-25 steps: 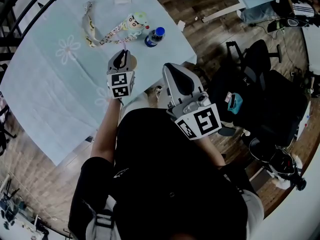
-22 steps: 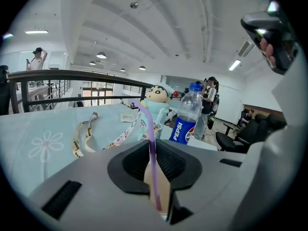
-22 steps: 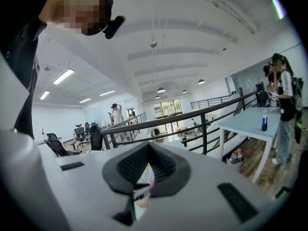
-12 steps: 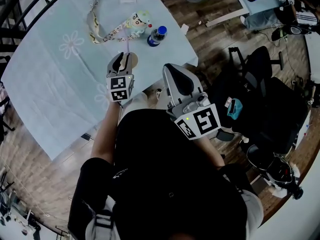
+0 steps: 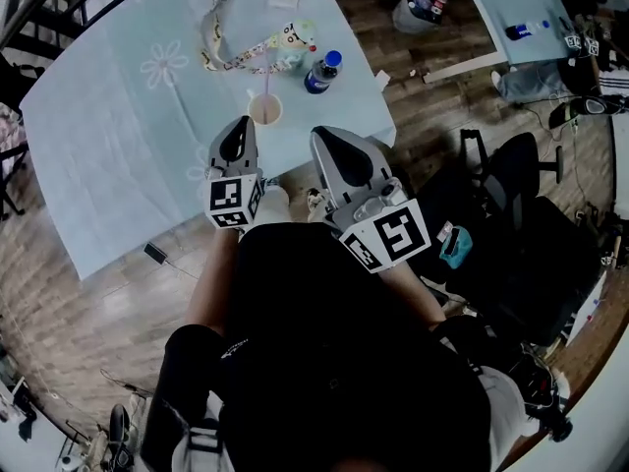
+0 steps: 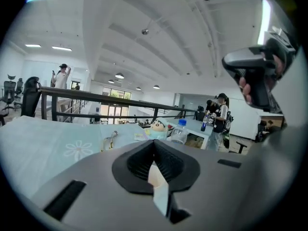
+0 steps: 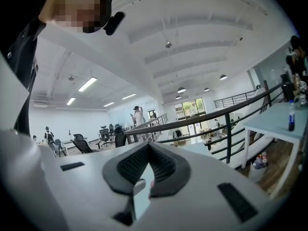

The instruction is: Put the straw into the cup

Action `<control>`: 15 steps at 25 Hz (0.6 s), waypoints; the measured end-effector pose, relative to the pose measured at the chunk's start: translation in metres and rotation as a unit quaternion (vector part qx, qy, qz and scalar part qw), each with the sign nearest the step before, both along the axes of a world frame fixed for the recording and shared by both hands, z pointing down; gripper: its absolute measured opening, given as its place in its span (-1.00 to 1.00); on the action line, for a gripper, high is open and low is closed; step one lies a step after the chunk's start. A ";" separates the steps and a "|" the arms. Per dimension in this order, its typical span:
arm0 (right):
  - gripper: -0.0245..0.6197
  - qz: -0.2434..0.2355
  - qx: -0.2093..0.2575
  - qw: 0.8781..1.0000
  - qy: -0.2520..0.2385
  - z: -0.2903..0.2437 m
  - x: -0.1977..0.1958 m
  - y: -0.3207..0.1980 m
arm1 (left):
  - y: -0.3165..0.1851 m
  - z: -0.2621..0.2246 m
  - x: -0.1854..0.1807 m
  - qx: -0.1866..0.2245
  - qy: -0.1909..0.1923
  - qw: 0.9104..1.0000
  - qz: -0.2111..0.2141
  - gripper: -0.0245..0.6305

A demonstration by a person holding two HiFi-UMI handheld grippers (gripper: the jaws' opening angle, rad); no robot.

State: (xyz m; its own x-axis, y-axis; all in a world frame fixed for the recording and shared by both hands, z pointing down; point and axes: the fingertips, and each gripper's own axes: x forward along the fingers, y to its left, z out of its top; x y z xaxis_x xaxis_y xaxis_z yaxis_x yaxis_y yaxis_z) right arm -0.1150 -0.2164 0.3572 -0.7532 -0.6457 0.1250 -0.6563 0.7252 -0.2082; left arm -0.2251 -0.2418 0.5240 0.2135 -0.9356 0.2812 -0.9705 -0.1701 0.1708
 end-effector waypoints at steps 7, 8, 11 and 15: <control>-0.90 -0.045 0.010 0.999 -0.014 -0.013 0.018 0.029 | 0.054 -0.074 0.034 0.066 0.007 0.998 -0.017 -0.89; -0.90 -0.050 0.010 0.999 -0.015 -0.014 0.022 0.033 | 0.062 -0.086 0.042 0.077 0.005 0.997 -0.016 -0.89; -0.90 -0.066 0.012 0.998 -0.018 -0.014 0.036 0.049 | 0.084 -0.119 0.066 0.105 0.000 0.994 -0.019 -0.89; -0.90 -0.092 0.020 0.995 -0.029 -0.020 0.050 0.072 | 0.114 -0.149 0.090 0.131 -0.009 0.991 -0.030 -0.89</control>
